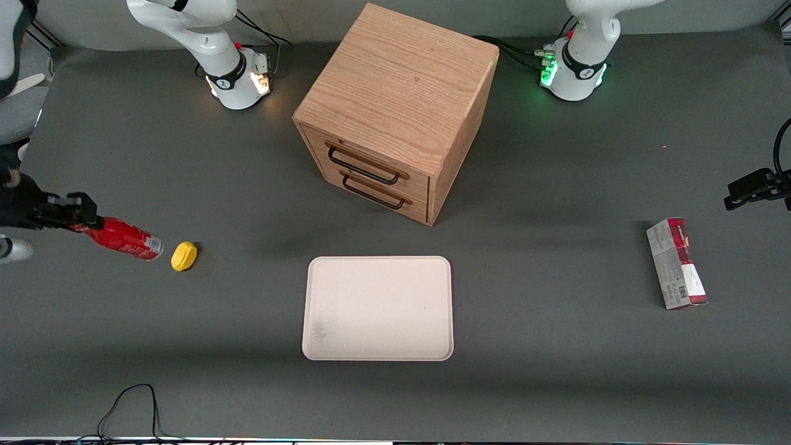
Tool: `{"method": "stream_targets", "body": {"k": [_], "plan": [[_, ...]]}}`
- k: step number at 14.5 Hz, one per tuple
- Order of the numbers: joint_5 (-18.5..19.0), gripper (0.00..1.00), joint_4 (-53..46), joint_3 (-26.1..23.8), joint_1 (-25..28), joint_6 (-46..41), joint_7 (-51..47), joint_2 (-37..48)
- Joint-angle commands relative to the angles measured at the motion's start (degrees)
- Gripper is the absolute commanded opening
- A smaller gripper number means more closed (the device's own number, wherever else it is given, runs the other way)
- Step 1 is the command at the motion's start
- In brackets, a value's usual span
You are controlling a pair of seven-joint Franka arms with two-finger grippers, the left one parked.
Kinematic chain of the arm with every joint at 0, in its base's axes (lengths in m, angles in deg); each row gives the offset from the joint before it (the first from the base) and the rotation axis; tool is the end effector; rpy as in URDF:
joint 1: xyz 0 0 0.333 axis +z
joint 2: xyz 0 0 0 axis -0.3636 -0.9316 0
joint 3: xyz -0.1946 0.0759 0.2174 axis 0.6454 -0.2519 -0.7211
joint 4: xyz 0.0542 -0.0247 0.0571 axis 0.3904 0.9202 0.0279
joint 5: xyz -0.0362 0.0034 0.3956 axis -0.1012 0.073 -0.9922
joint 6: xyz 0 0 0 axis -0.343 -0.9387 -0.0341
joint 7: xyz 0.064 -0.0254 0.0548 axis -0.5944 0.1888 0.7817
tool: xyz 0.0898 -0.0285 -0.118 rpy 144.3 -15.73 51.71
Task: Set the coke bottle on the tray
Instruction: 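Lift the bottle and carry it toward the cream tray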
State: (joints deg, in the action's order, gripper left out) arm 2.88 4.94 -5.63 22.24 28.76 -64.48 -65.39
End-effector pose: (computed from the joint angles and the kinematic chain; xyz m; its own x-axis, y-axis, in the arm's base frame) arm 0.6268 0.0385 0.5939 0.9912 0.1214 -0.0522 0.1202 -0.9924 -0.0248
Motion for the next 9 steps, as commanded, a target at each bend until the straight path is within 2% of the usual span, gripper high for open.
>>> {"method": "stream_targets", "body": {"k": [1,4,6,9], "plan": [[1.1,0.00,-4.6,-4.3,1.3,1.3,-1.0,-2.4],[5.8,0.00,-8.1,-4.5,9.0,4.8,-3.1,-6.3],[6.5,0.00,-8.3,-4.5,13.8,6.3,-10.4,-7.5],[6.5,0.00,-8.3,-4.5,19.3,8.6,-14.6,-9.4]]}}
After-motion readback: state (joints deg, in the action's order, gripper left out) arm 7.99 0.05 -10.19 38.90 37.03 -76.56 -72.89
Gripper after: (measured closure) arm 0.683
